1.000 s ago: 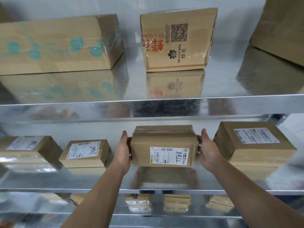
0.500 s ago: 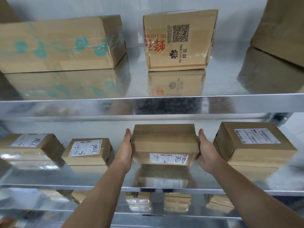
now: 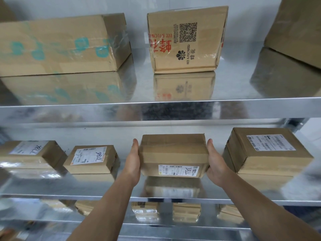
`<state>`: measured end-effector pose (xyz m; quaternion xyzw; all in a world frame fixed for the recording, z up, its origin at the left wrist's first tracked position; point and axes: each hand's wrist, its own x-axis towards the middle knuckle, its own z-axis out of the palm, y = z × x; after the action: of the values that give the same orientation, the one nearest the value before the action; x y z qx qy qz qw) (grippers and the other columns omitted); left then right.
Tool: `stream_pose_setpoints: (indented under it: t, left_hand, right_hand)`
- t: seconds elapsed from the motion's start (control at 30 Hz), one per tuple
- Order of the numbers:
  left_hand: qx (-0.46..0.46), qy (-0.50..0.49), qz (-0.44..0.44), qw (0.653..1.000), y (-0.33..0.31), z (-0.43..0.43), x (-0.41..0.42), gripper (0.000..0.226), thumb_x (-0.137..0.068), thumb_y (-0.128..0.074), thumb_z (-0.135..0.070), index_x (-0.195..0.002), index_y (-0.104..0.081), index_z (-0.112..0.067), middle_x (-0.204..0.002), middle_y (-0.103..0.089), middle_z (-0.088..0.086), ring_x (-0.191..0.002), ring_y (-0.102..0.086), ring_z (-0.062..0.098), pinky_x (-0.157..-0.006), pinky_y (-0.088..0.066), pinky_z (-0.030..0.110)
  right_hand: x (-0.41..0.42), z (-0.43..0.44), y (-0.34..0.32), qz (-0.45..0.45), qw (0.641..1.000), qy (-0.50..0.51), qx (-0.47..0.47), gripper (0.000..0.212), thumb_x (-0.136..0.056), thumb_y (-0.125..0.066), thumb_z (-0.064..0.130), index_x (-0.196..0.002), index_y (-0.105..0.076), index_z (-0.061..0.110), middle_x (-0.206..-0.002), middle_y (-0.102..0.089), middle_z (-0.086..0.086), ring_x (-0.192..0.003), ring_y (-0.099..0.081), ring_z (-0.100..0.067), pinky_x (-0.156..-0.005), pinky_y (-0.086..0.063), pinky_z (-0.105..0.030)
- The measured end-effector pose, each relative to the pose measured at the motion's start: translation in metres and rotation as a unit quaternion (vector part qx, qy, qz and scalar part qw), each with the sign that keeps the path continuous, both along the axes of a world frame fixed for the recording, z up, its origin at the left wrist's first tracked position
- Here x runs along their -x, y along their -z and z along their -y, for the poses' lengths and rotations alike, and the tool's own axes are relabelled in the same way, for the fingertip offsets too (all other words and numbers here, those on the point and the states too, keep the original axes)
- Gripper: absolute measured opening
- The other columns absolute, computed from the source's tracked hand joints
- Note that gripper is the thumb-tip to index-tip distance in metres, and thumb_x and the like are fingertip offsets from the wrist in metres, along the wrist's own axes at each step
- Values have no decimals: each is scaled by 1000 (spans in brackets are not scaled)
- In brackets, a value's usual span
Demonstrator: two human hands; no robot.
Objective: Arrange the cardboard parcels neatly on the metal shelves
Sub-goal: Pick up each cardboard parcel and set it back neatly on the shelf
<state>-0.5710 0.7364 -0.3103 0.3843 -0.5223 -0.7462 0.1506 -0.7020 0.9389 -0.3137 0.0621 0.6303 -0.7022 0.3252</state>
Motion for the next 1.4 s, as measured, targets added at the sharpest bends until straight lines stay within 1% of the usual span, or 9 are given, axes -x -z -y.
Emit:
stream_pose_setpoints:
  t: [0.2, 0.47, 0.63, 0.83, 0.9, 1.0, 1.07, 1.23, 1.4]
  left_hand:
    - [-1, -2, -1, 1000, 1, 1, 2, 56, -103, -30, -65, -112, -69, -25, -113, -74, 6, -114, -65, 23, -117, -37, 47]
    - [-10, 12, -4, 1000, 5, 5, 1, 65, -102, -26, -67, -125, -68, -23, -115, -76, 5, -116, -65, 23, -117, -38, 46]
    - [1, 13, 1, 1000, 0, 8, 0, 62, -104, -26, -63, -118, -70, -22, -109, -77, 6, -109, -67, 22, -100, -47, 38]
    - [26, 13, 30, 999, -11, 16, 2, 57, -105, -29, -61, -120, -69, -23, -112, -72, 0, -98, -65, 15, -80, -47, 32]
    - [29, 14, 38, 999, -12, 20, 2, 59, -104, -30, -62, -124, -69, -22, -115, -72, 2, -100, -65, 17, -82, -47, 33]
    - [32, 7, 36, 999, -13, 23, 1, 57, -105, -30, -62, -121, -67, -22, -115, -73, 2, -105, -65, 20, -92, -46, 37]
    - [28, -1, 25, 999, -15, 23, 1, 52, -105, -30, -60, -117, -65, -22, -111, -72, 2, -101, -66, 19, -90, -47, 35]
    - [17, -8, 7, 1000, -19, 19, 2, 49, -107, -30, -57, -105, -66, -23, -108, -71, 2, -98, -66, 20, -85, -49, 36]
    - [15, -14, -4, 1000, -20, 16, 1, 50, -106, -31, -57, -107, -67, -23, -114, -71, -1, -104, -64, 21, -87, -48, 39]
  right_hand:
    - [5, 1, 1, 2, 1000, -1, -3, 57, -104, -28, 62, -109, -68, 22, -107, -76, -5, -98, -71, -21, -73, -53, -36]
    - [6, 0, 3, -3, 1000, 2, -25, 58, -105, -26, 60, -104, -68, 21, -101, -75, -4, -93, -70, -20, -72, -52, -35]
    - [5, 3, -4, -24, 997, -9, -68, 57, -106, -27, 61, -104, -66, 20, -104, -73, -3, -99, -68, -19, -101, -49, -41]
    - [14, -2, 1, -54, 992, -29, -109, 75, -97, -36, 75, -144, -56, 20, -143, -60, -2, -134, -55, -25, -120, -36, -49]
    - [12, -1, -6, -49, 993, -23, -101, 63, -99, -39, 71, -133, -63, 23, -134, -66, -2, -126, -60, -25, -117, -40, -50]
    - [9, 2, -21, -50, 995, -28, -87, 43, -107, -38, 55, -104, -68, 24, -107, -73, -2, -101, -67, -21, -104, -50, -46]
    - [11, 2, -22, -52, 996, -25, -73, 42, -108, -39, 52, -104, -68, 23, -103, -74, -1, -98, -68, -21, -102, -51, -46]
    - [16, 2, -23, -46, 999, 5, -12, 41, -108, -38, 53, -123, -62, 25, -119, -70, 1, -110, -67, -25, -107, -49, -51]
    - [20, 1, -23, -57, 998, 17, 20, 40, -110, -34, 48, -106, -64, 22, -101, -69, -3, -88, -66, -23, -75, -51, -40]
